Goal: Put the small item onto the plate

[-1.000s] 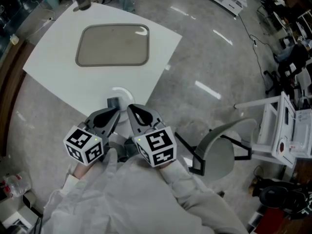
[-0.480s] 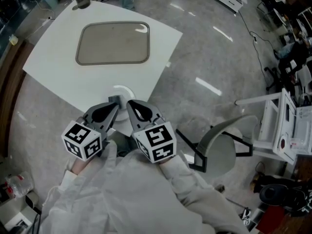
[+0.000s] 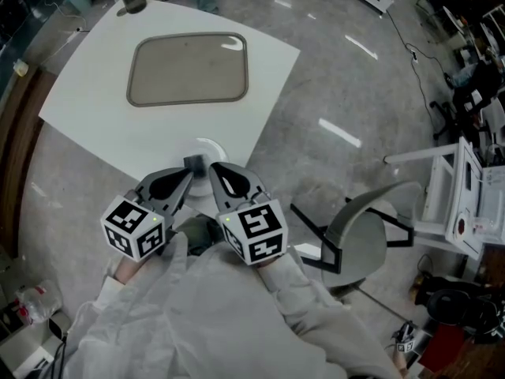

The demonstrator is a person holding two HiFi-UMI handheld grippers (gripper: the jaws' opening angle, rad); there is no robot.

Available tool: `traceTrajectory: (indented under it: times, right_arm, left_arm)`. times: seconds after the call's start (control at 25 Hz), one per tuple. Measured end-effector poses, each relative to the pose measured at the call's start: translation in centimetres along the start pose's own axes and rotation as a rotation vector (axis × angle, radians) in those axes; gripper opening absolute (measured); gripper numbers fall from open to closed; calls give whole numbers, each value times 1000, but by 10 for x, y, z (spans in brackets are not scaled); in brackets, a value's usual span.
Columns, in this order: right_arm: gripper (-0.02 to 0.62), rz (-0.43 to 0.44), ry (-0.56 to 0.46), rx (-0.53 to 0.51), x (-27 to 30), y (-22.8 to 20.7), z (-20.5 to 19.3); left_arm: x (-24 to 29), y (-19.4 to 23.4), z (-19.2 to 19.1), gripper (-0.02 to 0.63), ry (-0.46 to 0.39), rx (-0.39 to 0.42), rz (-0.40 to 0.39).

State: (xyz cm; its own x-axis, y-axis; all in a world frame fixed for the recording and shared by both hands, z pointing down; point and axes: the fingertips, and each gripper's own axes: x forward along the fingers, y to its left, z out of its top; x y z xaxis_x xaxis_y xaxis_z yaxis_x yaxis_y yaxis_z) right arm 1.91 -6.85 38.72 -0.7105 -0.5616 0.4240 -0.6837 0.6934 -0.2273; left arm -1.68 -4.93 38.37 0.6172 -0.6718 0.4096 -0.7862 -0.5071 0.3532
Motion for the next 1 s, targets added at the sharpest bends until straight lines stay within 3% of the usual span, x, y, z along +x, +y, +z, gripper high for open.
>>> traceTrajectory:
  times: [0.56, 1.0]
  right_arm:
    - [15, -32, 65, 31, 8, 6, -19]
    - [17, -26, 141, 56, 14, 3, -45]
  left_arm:
    - [-2, 10, -17, 11, 13, -76, -34]
    - [-2, 37, -42, 11, 61, -119, 39]
